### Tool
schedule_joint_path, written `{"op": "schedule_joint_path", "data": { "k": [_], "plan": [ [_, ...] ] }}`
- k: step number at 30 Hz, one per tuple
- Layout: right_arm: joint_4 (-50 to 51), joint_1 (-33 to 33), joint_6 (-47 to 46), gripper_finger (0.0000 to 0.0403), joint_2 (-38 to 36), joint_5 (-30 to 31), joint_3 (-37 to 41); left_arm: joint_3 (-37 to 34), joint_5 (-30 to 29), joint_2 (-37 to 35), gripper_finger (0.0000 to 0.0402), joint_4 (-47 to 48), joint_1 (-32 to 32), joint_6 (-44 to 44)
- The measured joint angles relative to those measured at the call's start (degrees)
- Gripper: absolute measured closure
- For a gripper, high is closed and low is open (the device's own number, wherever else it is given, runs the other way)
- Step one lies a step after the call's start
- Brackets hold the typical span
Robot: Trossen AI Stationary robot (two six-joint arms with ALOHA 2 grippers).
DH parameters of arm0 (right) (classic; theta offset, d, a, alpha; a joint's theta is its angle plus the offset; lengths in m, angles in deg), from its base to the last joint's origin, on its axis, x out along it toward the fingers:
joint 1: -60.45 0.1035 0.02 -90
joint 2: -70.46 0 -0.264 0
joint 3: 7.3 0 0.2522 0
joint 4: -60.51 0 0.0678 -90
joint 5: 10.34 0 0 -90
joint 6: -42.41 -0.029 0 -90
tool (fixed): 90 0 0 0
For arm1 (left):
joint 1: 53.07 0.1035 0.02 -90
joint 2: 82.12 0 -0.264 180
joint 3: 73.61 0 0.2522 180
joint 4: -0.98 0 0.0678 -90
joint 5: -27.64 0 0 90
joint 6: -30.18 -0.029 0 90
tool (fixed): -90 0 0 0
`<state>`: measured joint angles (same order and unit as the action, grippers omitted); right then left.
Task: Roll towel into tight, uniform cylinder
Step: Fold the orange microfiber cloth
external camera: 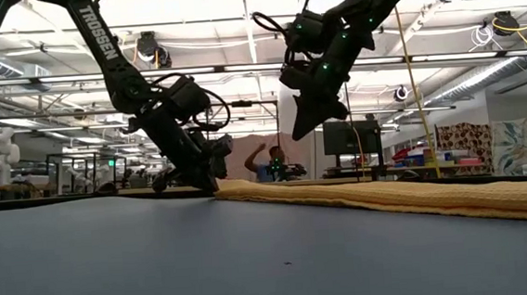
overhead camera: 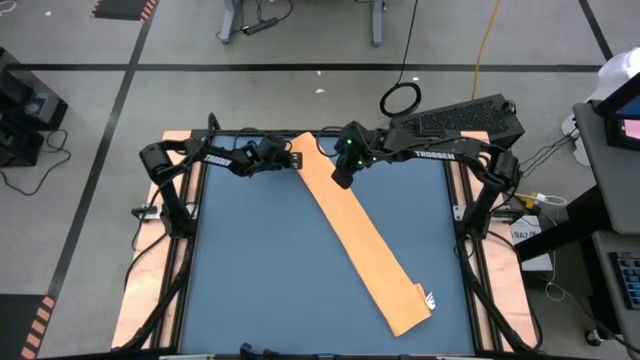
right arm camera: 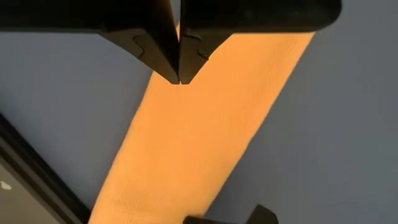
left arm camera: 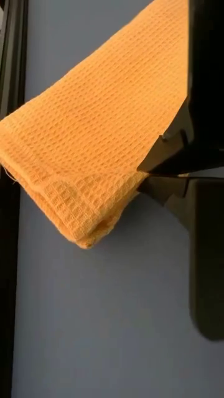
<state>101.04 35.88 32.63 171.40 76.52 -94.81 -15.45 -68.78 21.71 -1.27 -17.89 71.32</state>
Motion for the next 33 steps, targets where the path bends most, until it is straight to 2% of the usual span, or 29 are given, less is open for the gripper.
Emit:
{"op": "schedule_joint_path", "data": {
  "k": [7,15,20,23,26,33],
  "plan": [
    [5.3,0.72,1.94,0.0403,-0.02,0.02,0.0,0.04,1.32,-0.83,0.0399,-1.41,0.86,-4.25],
    [5.71,0.61,3.43,0.0403,-0.02,0.15,0.0,3.32,2.31,-0.83,0.04,-0.26,1.29,-10.09],
    [6.01,0.59,3.65,0.0403,-0.02,0.15,0.0,5.64,2.38,-0.9,0.0401,9.19,1.6,-7.08],
    [6.09,0.59,4.15,0.0403,-0.02,0.15,0.0,5.64,-0.39,-0.9,0.0399,11.71,1.03,-5.58],
    [6.11,0.59,4.46,0.0403,-0.02,0.13,0.0,5.64,-3.87,-0.9,0.0376,12.06,0.29,-5.45],
    [6.51,0.59,4.48,0.0403,-0.03,0.11,0.0,5.64,-6.55,-0.9,0.0263,13.08,-0.07,-1.07]
  ]
}}
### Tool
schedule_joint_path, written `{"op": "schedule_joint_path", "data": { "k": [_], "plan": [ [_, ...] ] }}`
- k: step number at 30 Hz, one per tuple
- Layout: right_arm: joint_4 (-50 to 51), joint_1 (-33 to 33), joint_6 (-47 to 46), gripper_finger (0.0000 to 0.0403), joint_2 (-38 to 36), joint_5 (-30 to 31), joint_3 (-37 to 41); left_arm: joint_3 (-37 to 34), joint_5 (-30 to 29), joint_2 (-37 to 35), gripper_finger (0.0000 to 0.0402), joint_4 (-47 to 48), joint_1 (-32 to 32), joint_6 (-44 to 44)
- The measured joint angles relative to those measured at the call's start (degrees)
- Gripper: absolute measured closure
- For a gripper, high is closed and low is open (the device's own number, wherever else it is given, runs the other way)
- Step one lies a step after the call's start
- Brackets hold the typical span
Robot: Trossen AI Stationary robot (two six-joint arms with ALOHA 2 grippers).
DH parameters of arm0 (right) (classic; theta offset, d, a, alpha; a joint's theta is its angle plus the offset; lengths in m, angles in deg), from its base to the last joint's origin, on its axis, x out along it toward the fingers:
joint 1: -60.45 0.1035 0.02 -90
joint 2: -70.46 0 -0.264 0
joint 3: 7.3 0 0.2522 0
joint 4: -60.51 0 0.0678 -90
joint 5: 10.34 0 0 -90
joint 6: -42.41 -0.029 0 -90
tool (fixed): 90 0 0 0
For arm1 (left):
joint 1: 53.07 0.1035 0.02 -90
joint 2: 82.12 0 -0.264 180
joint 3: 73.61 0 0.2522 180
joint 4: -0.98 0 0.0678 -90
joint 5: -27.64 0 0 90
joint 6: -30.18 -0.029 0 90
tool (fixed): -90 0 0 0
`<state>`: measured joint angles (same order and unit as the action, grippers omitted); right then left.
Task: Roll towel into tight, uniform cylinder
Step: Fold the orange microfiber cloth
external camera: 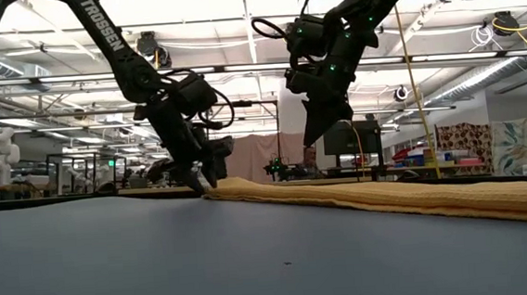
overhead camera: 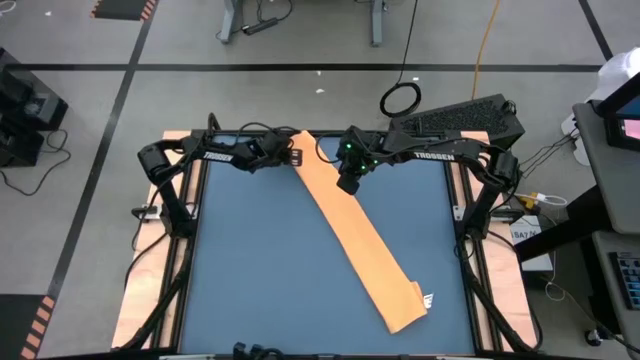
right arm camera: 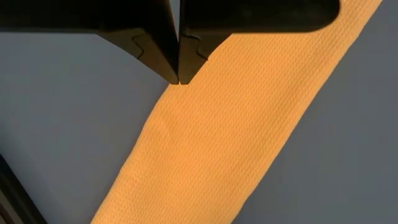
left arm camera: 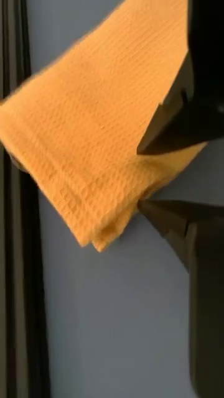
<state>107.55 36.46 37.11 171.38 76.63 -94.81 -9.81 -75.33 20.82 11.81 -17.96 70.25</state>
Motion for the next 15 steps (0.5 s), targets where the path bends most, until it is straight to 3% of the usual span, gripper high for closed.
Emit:
{"op": "schedule_joint_path", "data": {
  "k": [7,11,15],
  "plan": [
    [0.04,0.0,0.0,0.0403,-0.02,-0.02,0.0,0.0,-0.25,0.0,0.0191,1.53,0.48,2.46],
    [0.02,0.0,-0.04,0.0403,-0.02,-0.07,0.0,0.0,3.92,0.0,0.0187,-0.7,1.53,5.85],
    [0.17,0.11,-0.77,0.0403,-0.02,-0.1,0.0,0.53,4.36,0.0,0.0194,0.01,1.88,5.05]
  ]
}}
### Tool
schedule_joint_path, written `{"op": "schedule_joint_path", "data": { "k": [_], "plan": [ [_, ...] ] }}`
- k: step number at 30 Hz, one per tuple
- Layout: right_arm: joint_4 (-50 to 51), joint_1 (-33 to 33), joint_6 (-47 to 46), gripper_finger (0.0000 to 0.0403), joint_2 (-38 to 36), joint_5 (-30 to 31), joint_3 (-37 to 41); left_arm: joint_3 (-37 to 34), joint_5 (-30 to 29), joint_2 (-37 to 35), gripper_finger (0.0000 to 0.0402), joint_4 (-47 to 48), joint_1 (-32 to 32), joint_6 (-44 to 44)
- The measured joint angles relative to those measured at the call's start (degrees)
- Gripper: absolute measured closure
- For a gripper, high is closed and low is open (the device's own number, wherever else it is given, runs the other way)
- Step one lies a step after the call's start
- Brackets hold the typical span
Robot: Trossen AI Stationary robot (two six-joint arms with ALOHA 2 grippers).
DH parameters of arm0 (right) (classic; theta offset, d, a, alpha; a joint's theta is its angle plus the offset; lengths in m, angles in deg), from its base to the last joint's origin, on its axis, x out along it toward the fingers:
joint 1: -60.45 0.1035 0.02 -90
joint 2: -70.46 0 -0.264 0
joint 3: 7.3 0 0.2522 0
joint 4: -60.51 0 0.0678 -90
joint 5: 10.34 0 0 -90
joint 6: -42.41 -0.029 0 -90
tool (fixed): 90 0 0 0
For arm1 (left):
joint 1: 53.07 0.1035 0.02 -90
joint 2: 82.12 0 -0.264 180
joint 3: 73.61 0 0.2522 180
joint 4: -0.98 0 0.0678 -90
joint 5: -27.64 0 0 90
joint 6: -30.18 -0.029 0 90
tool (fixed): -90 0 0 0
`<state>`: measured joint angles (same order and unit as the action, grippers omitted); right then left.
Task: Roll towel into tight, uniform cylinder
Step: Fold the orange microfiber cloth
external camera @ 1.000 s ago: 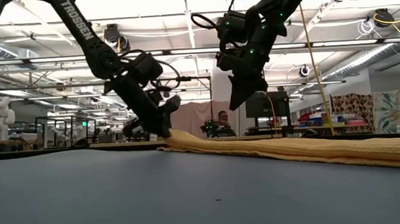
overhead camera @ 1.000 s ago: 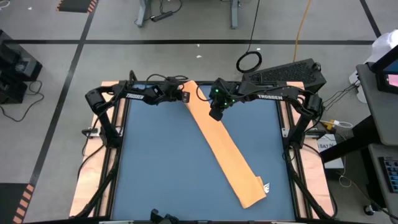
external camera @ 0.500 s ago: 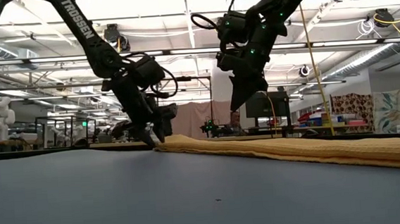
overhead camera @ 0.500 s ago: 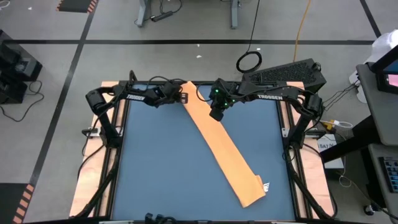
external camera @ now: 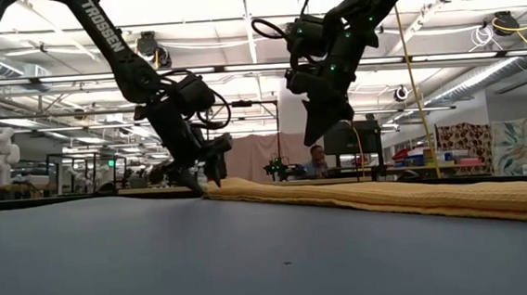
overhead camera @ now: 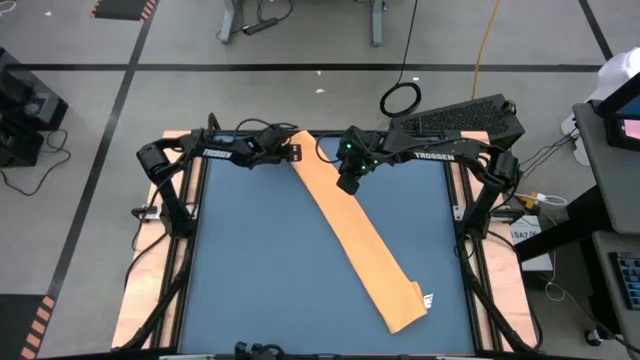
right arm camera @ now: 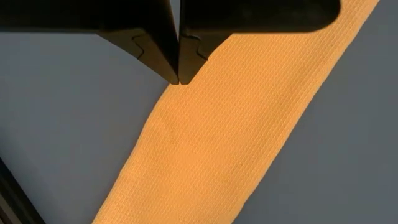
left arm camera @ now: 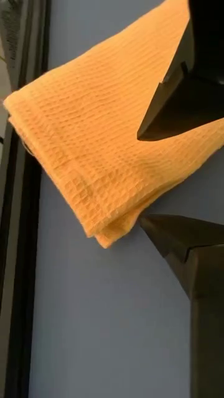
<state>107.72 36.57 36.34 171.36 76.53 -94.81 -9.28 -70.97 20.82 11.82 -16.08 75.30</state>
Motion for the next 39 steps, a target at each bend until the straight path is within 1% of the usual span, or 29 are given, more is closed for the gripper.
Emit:
{"op": "schedule_joint_path", "data": {
  "k": [3,9,12,18,23,26,29,33,36,39],
  "plan": [
    [1.15,0.39,0.23,0.0403,-0.02,0.01,0.0,2.08,1.53,-0.31,0.0198,5.12,0.13,-1.11],
    [2.32,0.95,0.54,0.0403,-0.02,-0.01,0.02,7.18,1.12,-0.42,0.0199,17.48,1.78,-4.01],
    [2.4,1.11,0.77,0.0403,-0.02,0.01,0.02,8.48,1.28,-0.42,0.0199,20.7,3.1,-6.12],
    [2.08,1.11,0.98,0.0403,-0.02,0.01,0.02,9.5,6.8,-0.42,0.0199,19.69,5.61,-9.54],
    [1.84,1.11,0.97,0.0403,-0.02,0.01,0.02,9.42,7.27,1.14,0.0194,18.56,7.13,-9.95],
    [1.42,1.11,0.91,0.0403,-0.02,0.01,0.02,9.48,7.44,2.66,0.0183,14.43,7.34,-10.1],
    [1.44,1.11,0.85,0.0403,-0.02,0.03,0.02,9.48,8.54,4.64,0.0173,12.22,7.24,-10.96],
    [1.46,1.11,0.81,0.0403,-0.02,0.03,0.02,9.9,8.3,5.59,0.0169,13.05,7.23,-11.17],
    [1.44,1.11,0.81,0.0403,-0.02,0.03,0.02,10.07,6.95,5.92,0.0182,13.66,7.15,-12.23],
    [1.39,1.11,0.92,0.0403,-0.02,0.03,0.02,10.05,6.24,5.98,0.0217,14.12,7.19,-14.75]
  ]
}}
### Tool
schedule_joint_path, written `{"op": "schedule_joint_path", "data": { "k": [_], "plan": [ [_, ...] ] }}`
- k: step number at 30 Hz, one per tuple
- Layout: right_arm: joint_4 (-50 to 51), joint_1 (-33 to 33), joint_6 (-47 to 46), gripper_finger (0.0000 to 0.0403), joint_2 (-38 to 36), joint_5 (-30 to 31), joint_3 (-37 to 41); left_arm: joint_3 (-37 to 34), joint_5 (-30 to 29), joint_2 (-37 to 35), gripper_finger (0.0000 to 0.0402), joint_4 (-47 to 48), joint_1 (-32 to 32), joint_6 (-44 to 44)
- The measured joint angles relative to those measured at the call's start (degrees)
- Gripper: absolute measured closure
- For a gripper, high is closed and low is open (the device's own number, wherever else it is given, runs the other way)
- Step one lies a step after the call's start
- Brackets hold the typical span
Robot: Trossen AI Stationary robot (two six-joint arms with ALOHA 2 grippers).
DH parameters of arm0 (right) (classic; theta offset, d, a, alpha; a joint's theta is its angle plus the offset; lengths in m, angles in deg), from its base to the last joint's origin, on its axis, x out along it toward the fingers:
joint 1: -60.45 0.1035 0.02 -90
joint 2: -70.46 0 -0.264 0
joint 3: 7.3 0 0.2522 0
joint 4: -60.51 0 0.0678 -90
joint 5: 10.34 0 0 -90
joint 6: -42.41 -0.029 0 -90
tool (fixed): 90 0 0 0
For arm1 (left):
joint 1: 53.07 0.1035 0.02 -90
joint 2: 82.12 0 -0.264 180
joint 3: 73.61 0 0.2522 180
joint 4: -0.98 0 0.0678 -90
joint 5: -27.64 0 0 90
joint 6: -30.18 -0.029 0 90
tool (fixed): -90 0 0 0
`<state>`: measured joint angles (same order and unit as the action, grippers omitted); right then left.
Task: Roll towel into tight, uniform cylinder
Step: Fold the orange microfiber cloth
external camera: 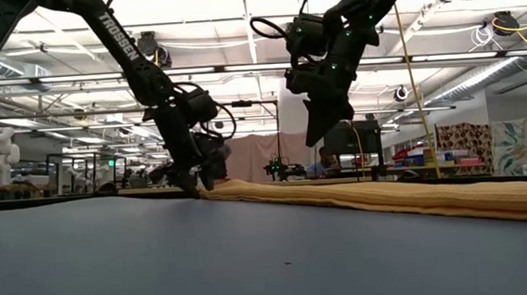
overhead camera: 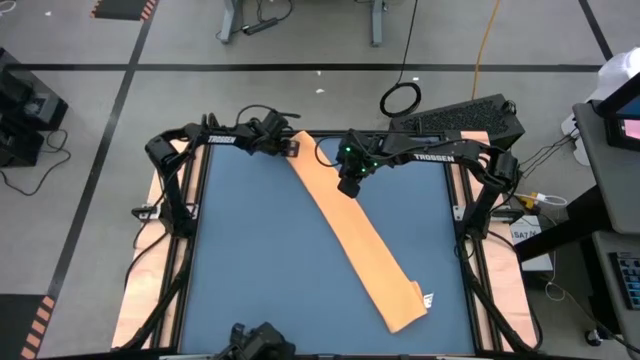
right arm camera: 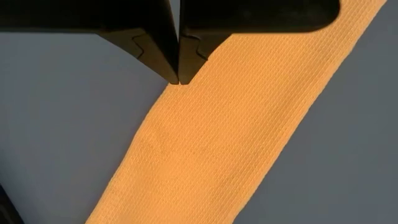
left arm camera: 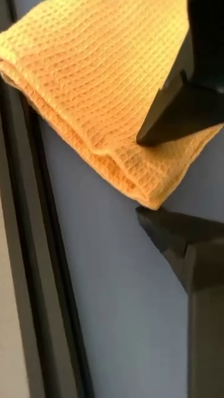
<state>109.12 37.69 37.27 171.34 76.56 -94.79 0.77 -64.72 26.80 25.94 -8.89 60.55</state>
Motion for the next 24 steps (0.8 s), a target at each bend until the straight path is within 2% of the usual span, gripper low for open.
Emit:
{"op": "schedule_joint_path", "data": {
  "k": [4,7,8,14,19,24],
  "plan": [
    [-0.63,0.0,0.02,0.0403,0.0,0.0,0.02,0.0,-2.07,0.36,0.0299,0.29,-0.37,-4.77],
    [-1.03,0.0,-0.07,0.0403,0.0,0.0,0.02,-0.08,-1.35,0.48,0.0372,-1.82,-0.57,-8.79],
    [-1.14,0.0,-0.09,0.0403,0.0,0.0,0.02,-0.11,-1.03,0.63,0.0383,-3.34,-0.72,-9.68],
    [0.02,0.04,-0.14,0.0403,0.0,0.0,0.02,-0.2,-2.52,0.76,0.0388,-5.0,-0.81,-11.3],
    [0.68,0.04,-0.1,0.0403,0.0,0.0,0.02,-0.28,-3.84,-2.15,0.0391,-5.11,-0.82,-12.96],
    [-0.47,0.0,0.19,0.0403,0.0,0.03,0.02,-0.26,-6.39,-5.11,0.0391,-8.45,-1.2,-19.28]
  ]
}}
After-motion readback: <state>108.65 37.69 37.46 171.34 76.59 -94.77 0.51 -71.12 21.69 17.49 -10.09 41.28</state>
